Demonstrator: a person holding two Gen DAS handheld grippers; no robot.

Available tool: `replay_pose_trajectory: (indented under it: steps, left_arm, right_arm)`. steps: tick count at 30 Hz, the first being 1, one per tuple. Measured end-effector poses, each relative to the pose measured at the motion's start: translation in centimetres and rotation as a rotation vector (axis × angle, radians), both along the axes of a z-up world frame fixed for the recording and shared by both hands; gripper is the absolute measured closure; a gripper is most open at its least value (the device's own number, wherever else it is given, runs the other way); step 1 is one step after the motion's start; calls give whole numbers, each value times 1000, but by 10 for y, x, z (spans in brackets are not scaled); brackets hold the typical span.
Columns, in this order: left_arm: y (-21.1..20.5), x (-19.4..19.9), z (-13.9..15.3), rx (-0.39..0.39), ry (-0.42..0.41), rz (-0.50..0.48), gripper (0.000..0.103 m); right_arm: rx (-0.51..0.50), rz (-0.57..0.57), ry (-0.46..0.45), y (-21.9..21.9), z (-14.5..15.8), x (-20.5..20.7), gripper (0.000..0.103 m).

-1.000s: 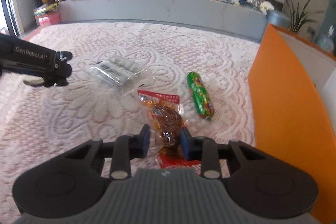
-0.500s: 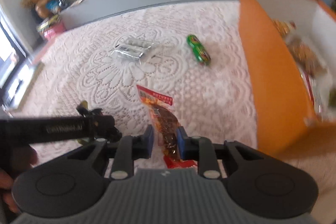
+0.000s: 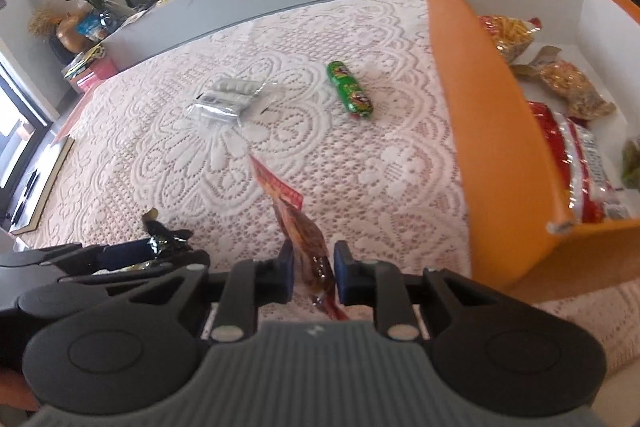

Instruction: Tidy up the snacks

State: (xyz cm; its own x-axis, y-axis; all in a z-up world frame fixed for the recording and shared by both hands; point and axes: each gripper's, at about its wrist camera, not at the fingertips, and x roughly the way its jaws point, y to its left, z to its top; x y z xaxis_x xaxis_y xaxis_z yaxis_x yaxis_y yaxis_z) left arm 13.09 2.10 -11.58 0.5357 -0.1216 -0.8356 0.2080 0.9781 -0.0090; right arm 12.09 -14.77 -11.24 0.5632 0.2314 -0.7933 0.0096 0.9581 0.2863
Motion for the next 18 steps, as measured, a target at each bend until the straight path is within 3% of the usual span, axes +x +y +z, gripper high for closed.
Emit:
replay_pose_trajectory:
  steps: [10, 18]
  left_arm:
    - [-14, 3, -11, 91, -23, -7, 35]
    - [-5, 4, -7, 45, -14, 19, 41]
  right_arm:
    - [14, 29, -27, 11, -9, 9, 82]
    - [24, 19, -69, 10, -5, 6, 87]
